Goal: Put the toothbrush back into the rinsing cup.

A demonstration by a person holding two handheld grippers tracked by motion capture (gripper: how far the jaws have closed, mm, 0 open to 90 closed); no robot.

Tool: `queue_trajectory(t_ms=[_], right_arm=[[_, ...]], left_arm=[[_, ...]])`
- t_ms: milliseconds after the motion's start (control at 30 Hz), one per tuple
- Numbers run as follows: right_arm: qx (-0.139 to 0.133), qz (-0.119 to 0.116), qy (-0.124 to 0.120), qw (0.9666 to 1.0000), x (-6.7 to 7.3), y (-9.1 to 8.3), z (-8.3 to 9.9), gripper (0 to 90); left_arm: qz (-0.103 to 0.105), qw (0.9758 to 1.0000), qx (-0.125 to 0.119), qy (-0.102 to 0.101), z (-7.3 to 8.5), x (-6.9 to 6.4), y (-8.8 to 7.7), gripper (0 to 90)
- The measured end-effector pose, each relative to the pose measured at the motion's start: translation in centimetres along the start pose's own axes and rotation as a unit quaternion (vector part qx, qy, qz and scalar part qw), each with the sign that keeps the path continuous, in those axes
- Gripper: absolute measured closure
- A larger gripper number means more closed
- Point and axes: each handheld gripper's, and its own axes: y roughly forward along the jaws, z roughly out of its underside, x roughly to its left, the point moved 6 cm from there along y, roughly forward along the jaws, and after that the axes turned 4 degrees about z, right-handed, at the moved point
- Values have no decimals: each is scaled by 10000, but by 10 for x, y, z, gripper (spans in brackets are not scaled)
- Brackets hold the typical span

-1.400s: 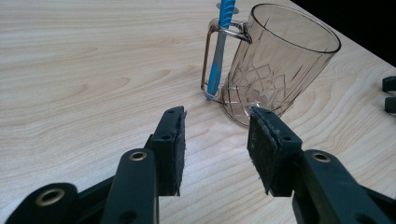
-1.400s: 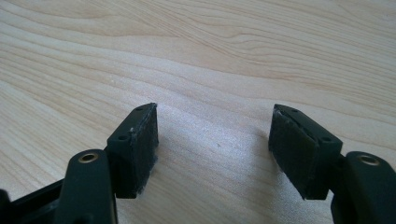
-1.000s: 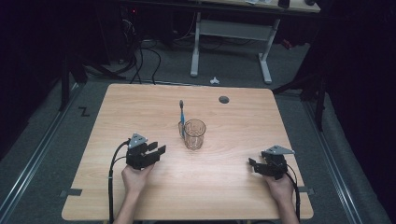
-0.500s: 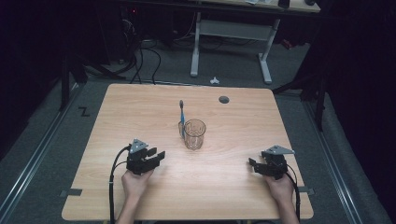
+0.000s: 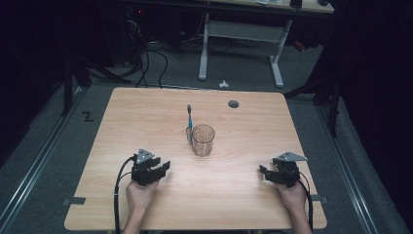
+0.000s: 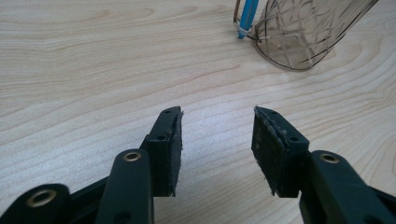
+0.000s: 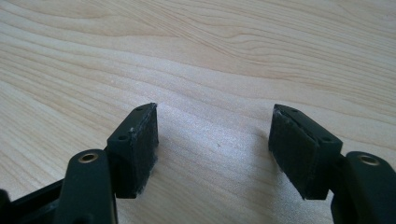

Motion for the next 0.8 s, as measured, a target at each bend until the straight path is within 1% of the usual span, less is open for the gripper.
queue_trajectory(t_ms=[67, 133, 233, 333, 367, 600, 700, 800], right_arm=[[0, 1, 1, 10000, 0, 0, 0, 336], [0, 1, 1, 10000, 0, 0, 0, 336], [0, 2, 1, 10000, 0, 0, 0, 336], [1, 1, 0, 10000, 0, 0, 0, 335], [1, 1, -1, 10000, 0, 0, 0, 336], [5, 2, 10, 10000, 0, 0, 0, 336], [1, -1, -3, 10000, 0, 0, 0, 335], [5, 2, 9, 10000, 0, 0, 0, 335]], left_arm=[[-60, 10000, 43, -1, 2, 0, 2, 506], [-161, 9998, 108, 74, 3, 1, 3, 491], [-267, 9995, 97, 106, 5, 1, 4, 475], [-366, 9991, 183, 132, 8, 3, 6, 461], [-394, 9990, 171, 150, 8, 3, 6, 454], [-604, 9973, 276, 315, 9, 1, 7, 425], [-654, 9968, 300, 359, 9, 0, 8, 399], [-699, 9959, 340, 461, 9, -2, 9, 373]])
